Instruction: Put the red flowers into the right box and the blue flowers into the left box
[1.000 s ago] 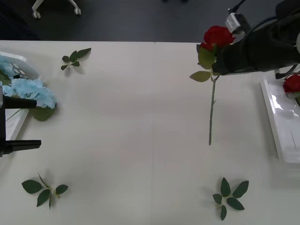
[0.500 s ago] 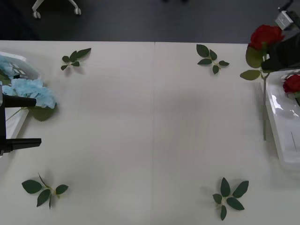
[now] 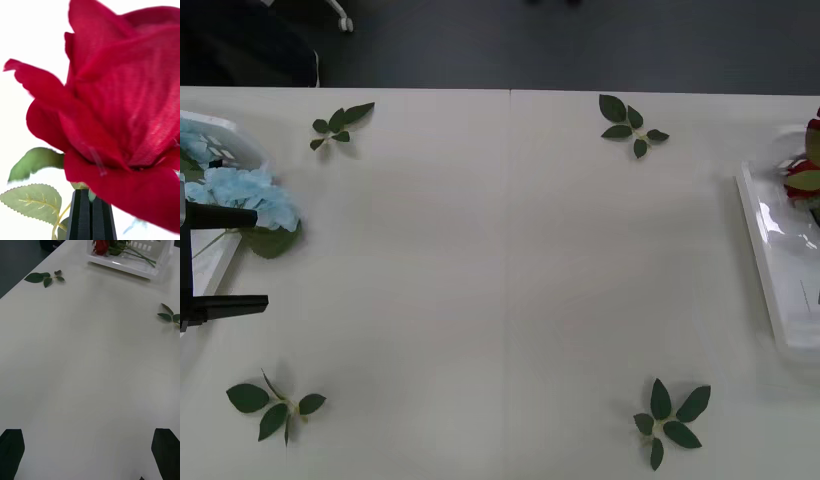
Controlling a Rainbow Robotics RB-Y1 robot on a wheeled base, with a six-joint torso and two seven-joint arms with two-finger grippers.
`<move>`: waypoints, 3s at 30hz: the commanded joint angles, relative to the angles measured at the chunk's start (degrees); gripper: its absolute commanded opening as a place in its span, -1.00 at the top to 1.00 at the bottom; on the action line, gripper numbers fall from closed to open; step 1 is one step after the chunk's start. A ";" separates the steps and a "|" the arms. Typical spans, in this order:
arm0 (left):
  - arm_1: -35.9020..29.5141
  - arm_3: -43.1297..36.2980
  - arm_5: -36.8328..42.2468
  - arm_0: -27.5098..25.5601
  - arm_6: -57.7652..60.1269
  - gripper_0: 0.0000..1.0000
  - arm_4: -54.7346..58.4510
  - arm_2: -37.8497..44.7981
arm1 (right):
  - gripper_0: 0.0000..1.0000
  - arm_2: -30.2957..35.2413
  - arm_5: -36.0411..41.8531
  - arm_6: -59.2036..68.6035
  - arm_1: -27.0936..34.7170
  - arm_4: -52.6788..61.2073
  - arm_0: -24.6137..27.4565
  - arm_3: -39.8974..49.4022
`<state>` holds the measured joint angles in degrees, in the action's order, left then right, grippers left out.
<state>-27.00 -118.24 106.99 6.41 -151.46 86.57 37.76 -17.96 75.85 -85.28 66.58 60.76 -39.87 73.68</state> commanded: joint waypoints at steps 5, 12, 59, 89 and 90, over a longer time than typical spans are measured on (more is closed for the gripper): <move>-1.30 -1.20 -0.38 1.06 -1.99 -1.00 -0.18 -0.14 | 1.00 0.91 -0.44 -2.43 1.71 -11.37 -1.09 -4.51; -1.30 -1.20 -0.38 1.06 -1.99 -1.00 -0.18 -0.14 | 1.00 0.91 -4.66 -2.52 1.63 -20.68 2.96 -5.65; -1.30 -1.20 -0.38 1.06 -1.99 -1.00 -0.18 -0.14 | -0.25 5.84 -10.63 -3.05 -1.98 -19.54 9.90 0.85; -1.30 -1.20 -0.38 1.06 -1.99 -1.00 -0.18 -0.14 | -0.24 23.33 10.64 -62.29 -28.34 9.20 11.04 21.42; -1.30 -1.20 -0.38 1.06 -1.99 -1.00 -0.18 -0.14 | -0.24 24.03 11.69 -63.25 -29.14 9.20 11.13 21.42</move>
<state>-27.00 -118.24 106.99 6.41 -151.47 86.57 37.76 3.12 85.12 -142.86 39.43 69.27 -28.88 94.03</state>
